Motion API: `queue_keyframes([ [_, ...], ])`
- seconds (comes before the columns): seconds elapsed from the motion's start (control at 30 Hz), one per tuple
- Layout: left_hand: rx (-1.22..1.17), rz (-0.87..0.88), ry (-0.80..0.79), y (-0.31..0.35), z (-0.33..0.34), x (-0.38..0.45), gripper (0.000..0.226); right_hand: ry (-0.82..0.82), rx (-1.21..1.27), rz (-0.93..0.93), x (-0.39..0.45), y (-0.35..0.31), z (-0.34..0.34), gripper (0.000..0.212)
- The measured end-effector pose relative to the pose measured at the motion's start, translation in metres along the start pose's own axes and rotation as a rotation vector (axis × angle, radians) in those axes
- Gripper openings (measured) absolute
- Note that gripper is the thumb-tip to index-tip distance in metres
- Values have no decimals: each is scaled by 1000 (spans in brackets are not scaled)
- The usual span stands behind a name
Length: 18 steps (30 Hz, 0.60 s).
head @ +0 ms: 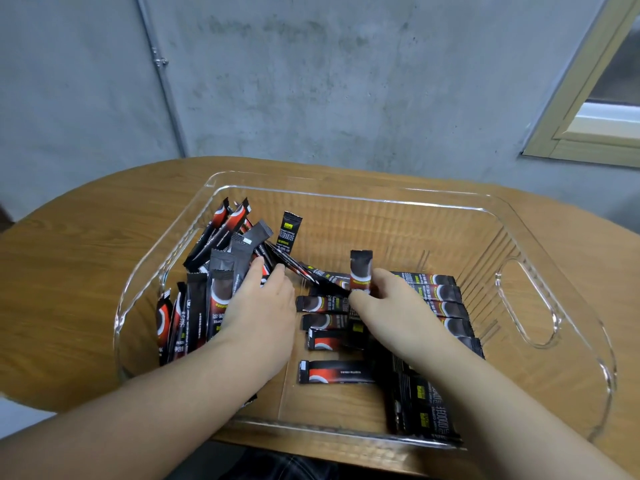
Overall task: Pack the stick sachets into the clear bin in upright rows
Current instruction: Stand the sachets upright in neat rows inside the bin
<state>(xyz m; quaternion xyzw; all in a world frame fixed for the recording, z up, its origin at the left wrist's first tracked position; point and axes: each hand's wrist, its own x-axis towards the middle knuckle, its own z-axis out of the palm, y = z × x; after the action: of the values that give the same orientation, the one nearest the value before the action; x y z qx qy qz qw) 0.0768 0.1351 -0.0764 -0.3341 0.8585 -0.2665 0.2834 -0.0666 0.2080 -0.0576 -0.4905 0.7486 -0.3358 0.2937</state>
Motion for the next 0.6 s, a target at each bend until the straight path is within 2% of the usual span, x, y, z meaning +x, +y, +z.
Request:
queue_keyframes([
  [0.07,-5,5,-2,0,-1,1,59,-19,25,11,0,-2,1,21],
  [0.23,-27,18,3,-1,-1,0,58,-21,182,37,7,-13,3,11],
  [0.37,-4,36,-10,-1,-3,-1,60,-25,-132,47,27,-24,-3,8],
  [0.47,-6,42,-14,-1,-4,-2,60,-47,-501,15,47,-26,5,23],
  [0.6,-26,37,-11,-1,-3,-1,58,-41,-689,-37,64,-18,22,10],
])
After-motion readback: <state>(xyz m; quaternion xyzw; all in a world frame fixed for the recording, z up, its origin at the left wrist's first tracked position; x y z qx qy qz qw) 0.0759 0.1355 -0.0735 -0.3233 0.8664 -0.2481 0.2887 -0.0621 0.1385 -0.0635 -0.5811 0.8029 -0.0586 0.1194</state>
